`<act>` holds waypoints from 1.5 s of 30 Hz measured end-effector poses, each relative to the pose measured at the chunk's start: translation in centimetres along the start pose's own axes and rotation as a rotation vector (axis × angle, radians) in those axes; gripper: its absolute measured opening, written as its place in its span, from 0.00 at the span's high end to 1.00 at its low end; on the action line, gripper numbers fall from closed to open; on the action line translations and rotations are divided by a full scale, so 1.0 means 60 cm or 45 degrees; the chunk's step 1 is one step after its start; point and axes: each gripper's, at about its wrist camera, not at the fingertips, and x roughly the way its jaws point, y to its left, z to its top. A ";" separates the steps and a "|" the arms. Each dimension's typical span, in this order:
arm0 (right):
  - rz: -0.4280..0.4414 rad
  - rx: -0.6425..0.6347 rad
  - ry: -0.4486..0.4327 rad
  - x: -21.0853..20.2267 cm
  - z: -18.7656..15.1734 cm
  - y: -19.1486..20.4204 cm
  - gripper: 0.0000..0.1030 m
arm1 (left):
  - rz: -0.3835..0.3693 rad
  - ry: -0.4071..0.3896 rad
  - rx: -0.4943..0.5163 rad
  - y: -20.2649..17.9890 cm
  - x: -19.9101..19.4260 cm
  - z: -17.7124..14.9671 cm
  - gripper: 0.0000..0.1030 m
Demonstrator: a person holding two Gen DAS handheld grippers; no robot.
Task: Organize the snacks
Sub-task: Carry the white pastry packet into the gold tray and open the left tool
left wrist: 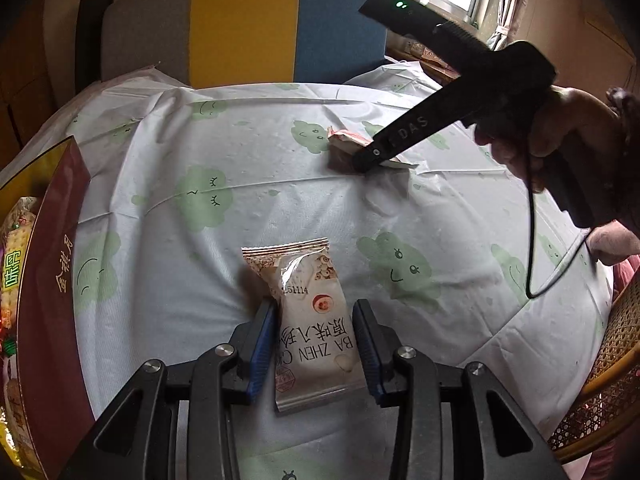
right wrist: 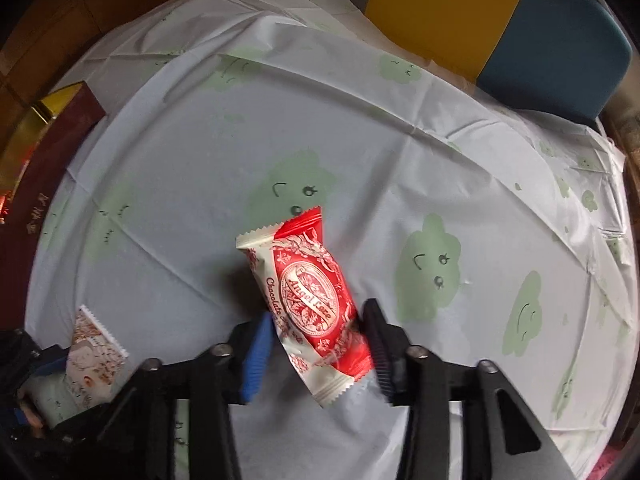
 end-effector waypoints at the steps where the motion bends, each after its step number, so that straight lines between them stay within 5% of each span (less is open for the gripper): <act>1: 0.010 0.017 0.003 -0.005 -0.009 0.004 0.62 | 0.001 -0.002 -0.002 0.000 0.000 -0.001 0.62; 7: 0.186 0.138 -0.003 -0.036 -0.088 0.036 0.62 | 0.006 -0.014 -0.004 -0.002 -0.003 -0.005 0.62; 13: 0.241 0.195 -0.038 -0.037 -0.138 0.057 0.60 | 0.031 -0.021 0.009 -0.010 -0.006 -0.008 0.62; 23: 0.252 0.205 -0.085 -0.048 -0.155 0.058 0.53 | 0.072 0.017 0.012 -0.011 -0.030 -0.027 0.64; 27: 0.252 0.154 -0.086 -0.047 -0.152 0.076 0.37 | 0.089 0.014 0.035 -0.012 -0.034 -0.036 0.64; 39: 0.247 0.125 -0.075 -0.042 -0.144 0.086 0.30 | 0.107 0.018 0.035 -0.010 -0.047 -0.048 0.64; 41: 0.216 0.113 -0.078 -0.037 -0.142 0.095 0.31 | 0.115 0.018 0.035 -0.011 -0.049 -0.051 0.64; 45: 0.077 0.087 -0.117 -0.043 -0.148 0.119 0.56 | 0.110 0.019 0.021 -0.008 -0.060 -0.053 0.64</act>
